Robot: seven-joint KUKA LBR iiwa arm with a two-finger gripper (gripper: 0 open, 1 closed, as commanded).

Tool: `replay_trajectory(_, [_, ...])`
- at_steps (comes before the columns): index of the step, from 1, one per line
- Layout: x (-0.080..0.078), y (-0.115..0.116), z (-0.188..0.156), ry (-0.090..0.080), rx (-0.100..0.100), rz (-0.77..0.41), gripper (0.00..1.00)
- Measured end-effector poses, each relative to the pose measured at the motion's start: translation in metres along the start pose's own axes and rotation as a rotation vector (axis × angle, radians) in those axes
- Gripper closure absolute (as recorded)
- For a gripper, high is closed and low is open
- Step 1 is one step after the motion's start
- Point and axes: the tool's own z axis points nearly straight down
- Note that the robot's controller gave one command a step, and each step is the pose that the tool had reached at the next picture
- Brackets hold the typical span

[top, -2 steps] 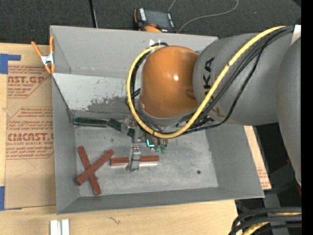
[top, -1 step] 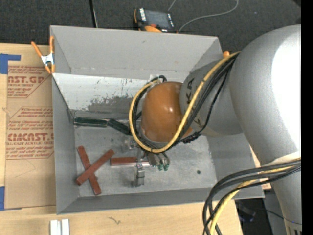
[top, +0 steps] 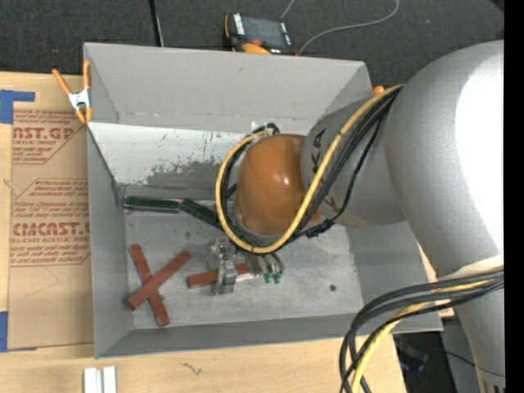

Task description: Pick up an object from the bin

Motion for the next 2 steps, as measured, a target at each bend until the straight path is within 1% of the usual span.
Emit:
replay_trajectory(1, [0.000,-0.008,-0.121,-0.009,0.001,-0.048,1.00])
replay_trajectory(2, [0.013,-0.026,-0.185,-0.006,0.003,-0.481,1.00])
